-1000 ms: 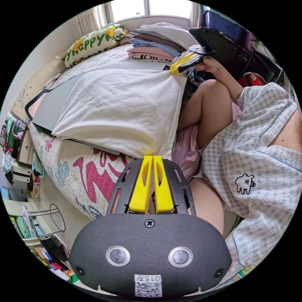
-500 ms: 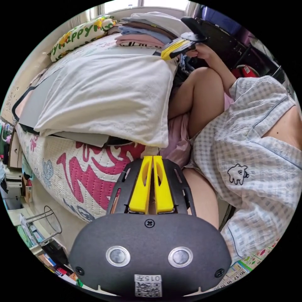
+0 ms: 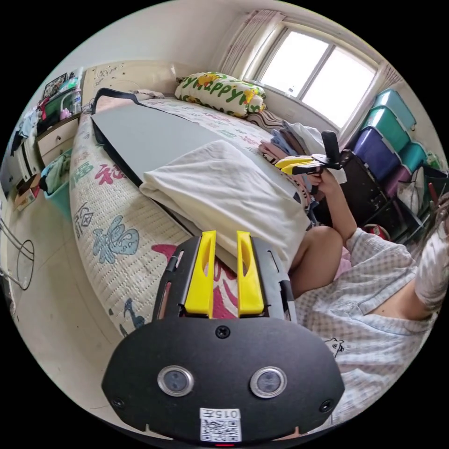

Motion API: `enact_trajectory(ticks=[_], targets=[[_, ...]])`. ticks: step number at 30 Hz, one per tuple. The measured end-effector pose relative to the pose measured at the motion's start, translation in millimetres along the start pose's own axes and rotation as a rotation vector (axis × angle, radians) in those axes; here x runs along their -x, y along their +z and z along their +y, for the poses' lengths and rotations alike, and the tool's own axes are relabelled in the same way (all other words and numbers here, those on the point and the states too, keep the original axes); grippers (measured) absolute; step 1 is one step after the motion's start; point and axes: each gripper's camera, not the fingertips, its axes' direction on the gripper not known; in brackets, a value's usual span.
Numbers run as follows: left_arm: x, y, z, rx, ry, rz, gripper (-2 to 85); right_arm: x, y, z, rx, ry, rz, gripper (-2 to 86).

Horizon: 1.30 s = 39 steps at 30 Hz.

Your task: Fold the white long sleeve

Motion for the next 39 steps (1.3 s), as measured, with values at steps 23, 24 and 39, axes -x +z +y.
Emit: enact_trajectory(ticks=[23, 24, 39], targets=[[-7.4, -8.9, 27.0, 0.007, 0.05, 0.001, 1.3, 6.4, 8.0, 2.3, -0.03, 0.037, 0.067, 4.3], [-10.8, -8.4, 26.5, 0.01, 0.063, 0.013, 1.6, 8.5, 5.4, 3.1, -0.034, 0.026, 0.05, 4.9], [-32.7, 41.3, 10.0, 0.175, 0.182, -0.069, -0.6, 19.3, 23.2, -9.4, 0.096, -0.061, 0.019, -0.2]])
